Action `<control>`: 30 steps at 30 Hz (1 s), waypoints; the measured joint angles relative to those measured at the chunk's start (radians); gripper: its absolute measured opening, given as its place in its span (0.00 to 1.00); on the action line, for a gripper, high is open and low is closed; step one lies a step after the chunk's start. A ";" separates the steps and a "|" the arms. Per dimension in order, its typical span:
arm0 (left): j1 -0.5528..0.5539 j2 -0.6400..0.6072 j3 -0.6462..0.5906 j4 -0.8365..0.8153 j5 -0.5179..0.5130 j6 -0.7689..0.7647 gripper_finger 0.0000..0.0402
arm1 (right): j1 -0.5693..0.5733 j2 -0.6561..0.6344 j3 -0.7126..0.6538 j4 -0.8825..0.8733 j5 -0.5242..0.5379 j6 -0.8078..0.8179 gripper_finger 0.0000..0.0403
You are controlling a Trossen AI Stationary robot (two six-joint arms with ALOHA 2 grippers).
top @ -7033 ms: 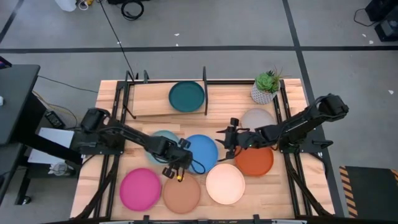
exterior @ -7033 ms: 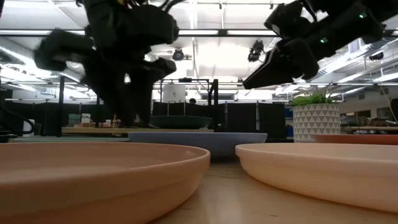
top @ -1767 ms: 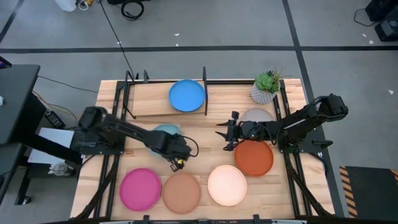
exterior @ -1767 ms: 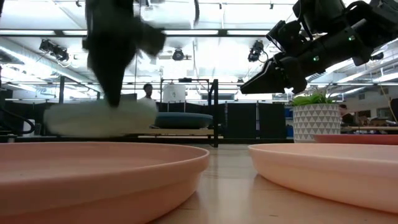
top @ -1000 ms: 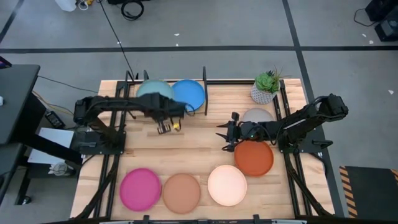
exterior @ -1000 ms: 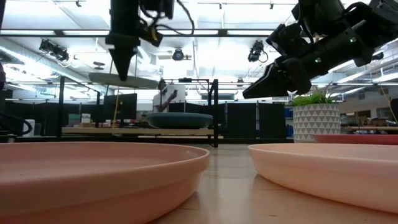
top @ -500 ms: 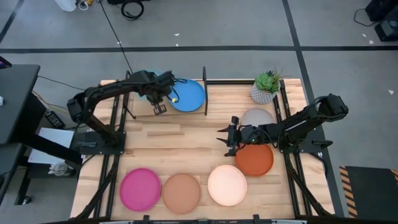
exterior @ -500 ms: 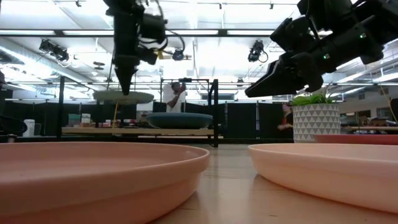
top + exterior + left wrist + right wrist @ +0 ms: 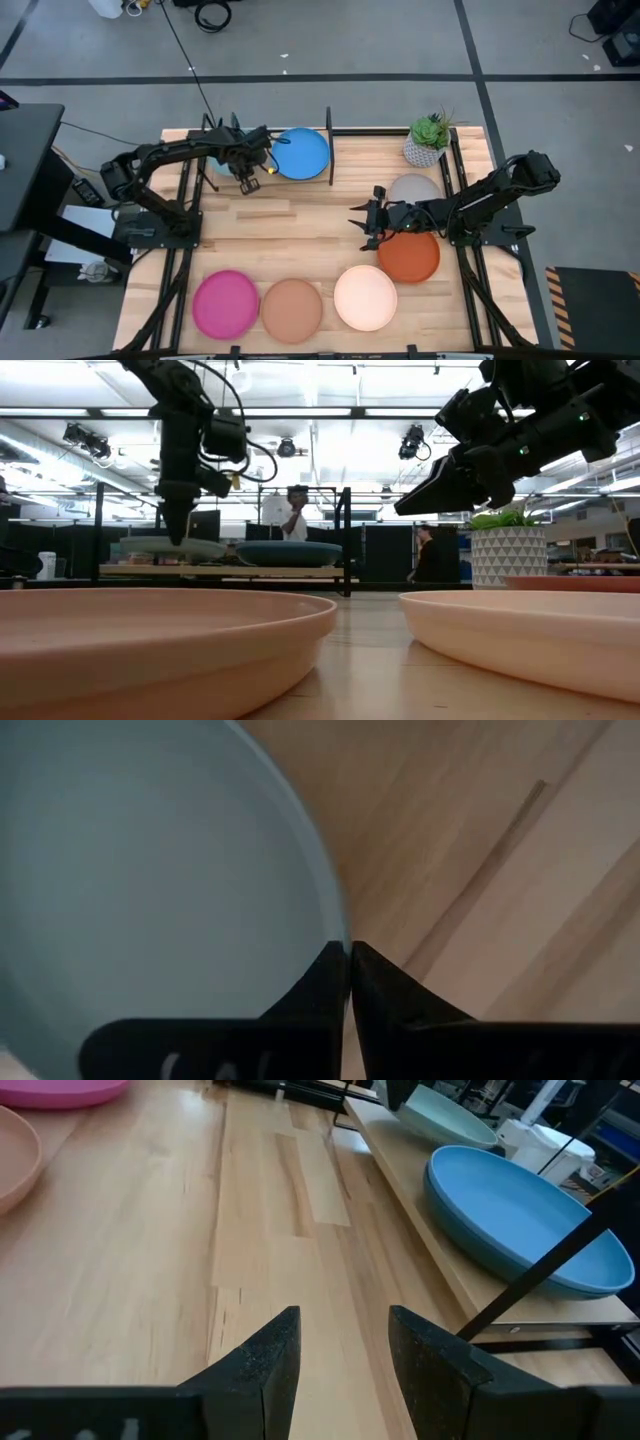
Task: Place and stack plates onto a shelf
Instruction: Put the light blue plate on the shelf, then stack the pink plate on top of the blue plate on the shelf
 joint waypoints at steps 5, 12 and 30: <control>-0.029 0.000 -0.009 0.030 0.008 -0.007 0.04 | 0.000 0.000 0.000 0.001 0.000 0.000 0.40; -0.054 0.000 -0.009 0.051 0.067 -0.032 0.04 | 0.000 0.000 0.000 0.003 0.000 0.000 0.40; -0.108 0.000 -0.003 0.025 0.067 -0.076 0.30 | 0.000 0.000 0.000 0.004 0.000 0.000 0.40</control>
